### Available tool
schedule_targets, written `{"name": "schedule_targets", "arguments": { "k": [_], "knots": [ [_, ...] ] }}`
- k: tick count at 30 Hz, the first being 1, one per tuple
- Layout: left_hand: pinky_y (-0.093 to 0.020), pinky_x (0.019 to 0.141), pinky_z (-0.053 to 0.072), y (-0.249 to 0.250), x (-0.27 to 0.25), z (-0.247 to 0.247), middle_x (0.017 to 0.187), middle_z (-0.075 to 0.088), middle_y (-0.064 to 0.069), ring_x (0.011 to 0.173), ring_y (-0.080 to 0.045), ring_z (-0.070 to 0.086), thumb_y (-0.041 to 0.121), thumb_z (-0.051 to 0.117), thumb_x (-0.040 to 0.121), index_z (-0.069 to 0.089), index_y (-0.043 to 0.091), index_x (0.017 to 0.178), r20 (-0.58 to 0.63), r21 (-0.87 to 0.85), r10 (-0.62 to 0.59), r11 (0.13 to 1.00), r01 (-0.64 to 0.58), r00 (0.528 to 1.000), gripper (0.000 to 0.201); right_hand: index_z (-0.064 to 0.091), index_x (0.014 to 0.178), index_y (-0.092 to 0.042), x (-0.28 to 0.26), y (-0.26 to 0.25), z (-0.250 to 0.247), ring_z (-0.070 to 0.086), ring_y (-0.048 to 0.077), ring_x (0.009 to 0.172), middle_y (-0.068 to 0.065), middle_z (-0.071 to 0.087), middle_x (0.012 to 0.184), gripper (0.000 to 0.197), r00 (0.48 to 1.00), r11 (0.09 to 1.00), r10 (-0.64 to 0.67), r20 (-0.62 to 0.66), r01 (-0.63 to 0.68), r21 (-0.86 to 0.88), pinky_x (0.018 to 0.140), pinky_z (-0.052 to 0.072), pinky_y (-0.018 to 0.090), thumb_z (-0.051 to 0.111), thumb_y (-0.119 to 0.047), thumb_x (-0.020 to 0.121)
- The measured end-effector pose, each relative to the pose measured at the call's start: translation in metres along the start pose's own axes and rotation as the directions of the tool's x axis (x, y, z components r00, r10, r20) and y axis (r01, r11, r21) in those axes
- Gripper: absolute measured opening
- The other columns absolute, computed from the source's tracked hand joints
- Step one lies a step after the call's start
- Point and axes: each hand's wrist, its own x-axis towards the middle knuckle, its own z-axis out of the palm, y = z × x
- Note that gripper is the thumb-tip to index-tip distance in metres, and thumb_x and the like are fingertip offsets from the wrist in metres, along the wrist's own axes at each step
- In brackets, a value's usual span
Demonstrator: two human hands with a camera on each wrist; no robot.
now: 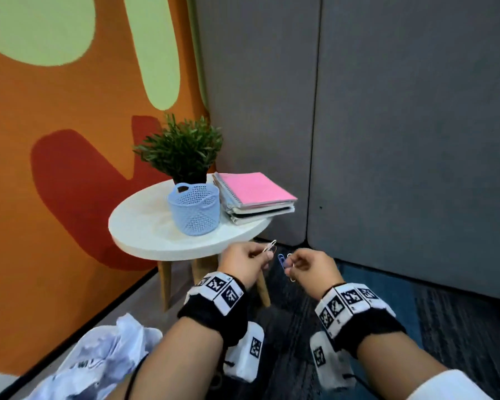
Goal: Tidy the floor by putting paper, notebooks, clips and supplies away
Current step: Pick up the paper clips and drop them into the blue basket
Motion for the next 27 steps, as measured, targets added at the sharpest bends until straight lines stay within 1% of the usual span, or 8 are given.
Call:
{"name": "schedule_targets", "arguments": {
  "k": [6, 8, 11, 13, 15, 20, 24, 27],
  "knots": [
    [-0.031, 0.077, 0.053, 0.051, 0.035, -0.072, 0.071, 0.067, -0.009, 0.063, -0.016, 0.061, 0.009, 0.07, 0.083, 0.071, 0.007, 0.101, -0.14, -0.028, 0.102, 0.994, -0.107, 0.985, 0.018, 0.056, 0.066, -0.026, 0.044, -0.09, 0.008, 0.055, 0.015, 0.064, 0.002, 0.062, 0.07, 0.029, 0.987, 0.988, -0.151, -0.053, 0.153, 0.021, 0.069, 0.046, 0.025, 0.069, -0.003, 0.075],
    [-0.033, 0.074, 0.053, 0.059, 0.047, -0.095, 0.068, 0.066, -0.008, 0.063, -0.02, 0.062, 0.008, 0.073, 0.08, 0.063, 0.019, 0.088, -0.192, 0.005, 0.126, 0.992, -0.127, 0.973, 0.016, 0.051, 0.069, -0.028, 0.058, -0.115, 0.013, 0.055, 0.016, 0.061, 0.005, 0.065, 0.07, 0.032, 0.981, 0.98, -0.181, -0.068, 0.185, 0.067, 0.063, 0.045, 0.024, 0.066, 0.0, 0.075],
    [-0.03, 0.061, 0.051, 0.058, 0.065, -0.123, 0.059, 0.06, -0.001, 0.06, -0.02, 0.062, 0.011, 0.077, 0.075, 0.046, 0.022, 0.068, -0.324, 0.098, 0.13, 0.99, -0.104, 0.937, 0.033, 0.049, 0.075, -0.026, 0.075, -0.148, 0.025, 0.056, 0.017, 0.059, 0.014, 0.07, 0.079, 0.031, 0.973, 0.969, -0.212, -0.095, 0.222, 0.108, 0.058, 0.045, 0.024, 0.064, 0.001, 0.075],
    [-0.035, 0.067, 0.054, 0.053, 0.075, -0.139, 0.065, 0.064, -0.006, 0.069, -0.025, 0.066, 0.014, 0.077, 0.074, 0.046, 0.021, 0.064, -0.37, 0.16, 0.135, 0.984, -0.08, 0.919, 0.034, 0.051, 0.078, -0.023, 0.085, -0.165, 0.037, 0.056, 0.018, 0.063, 0.015, 0.07, 0.082, 0.026, 0.968, 0.966, -0.231, -0.097, 0.24, 0.096, 0.062, 0.046, 0.026, 0.067, -0.002, 0.076],
    [-0.033, 0.07, 0.052, 0.05, 0.079, -0.147, 0.073, 0.068, -0.008, 0.076, -0.025, 0.067, 0.017, 0.077, 0.076, 0.05, 0.021, 0.065, -0.354, 0.234, 0.121, 0.972, -0.038, 0.927, 0.029, 0.052, 0.079, -0.022, 0.091, -0.175, 0.047, 0.059, 0.019, 0.067, 0.013, 0.067, 0.077, 0.024, 0.964, 0.964, -0.247, -0.101, 0.255, 0.08, 0.062, 0.045, 0.026, 0.068, -0.004, 0.076],
    [-0.023, 0.06, 0.034, 0.034, 0.085, -0.163, 0.078, 0.059, -0.001, 0.073, -0.018, 0.054, 0.02, 0.071, 0.082, 0.062, 0.016, 0.079, -0.323, 0.348, 0.117, 0.937, 0.003, 0.939, 0.01, 0.052, 0.074, -0.026, 0.103, -0.191, 0.067, 0.056, 0.014, 0.064, -0.005, 0.056, 0.064, 0.025, 0.958, 0.965, -0.261, -0.116, 0.262, -0.009, 0.064, 0.047, 0.028, 0.071, -0.01, 0.076],
    [-0.024, 0.064, 0.037, 0.032, 0.086, -0.166, 0.08, 0.062, -0.001, 0.074, -0.016, 0.053, 0.023, 0.069, 0.085, 0.071, 0.012, 0.087, -0.316, 0.37, 0.134, 0.929, -0.008, 0.939, 0.012, 0.061, 0.08, -0.023, 0.106, -0.193, 0.073, 0.055, 0.014, 0.068, -0.007, 0.056, 0.065, 0.015, 0.958, 0.96, -0.272, -0.092, 0.263, -0.099, 0.066, 0.047, 0.028, 0.072, -0.013, 0.075],
    [-0.023, 0.065, 0.037, 0.033, 0.084, -0.164, 0.083, 0.065, -0.002, 0.075, -0.014, 0.053, 0.023, 0.067, 0.086, 0.072, 0.013, 0.09, -0.303, 0.371, 0.151, 0.928, -0.029, 0.941, 0.011, 0.069, 0.088, -0.018, 0.104, -0.192, 0.073, 0.056, 0.013, 0.075, -0.003, 0.061, 0.077, 0.011, 0.959, 0.955, -0.279, -0.047, 0.271, -0.122, 0.068, 0.043, 0.023, 0.072, -0.017, 0.078]
  ]
}}
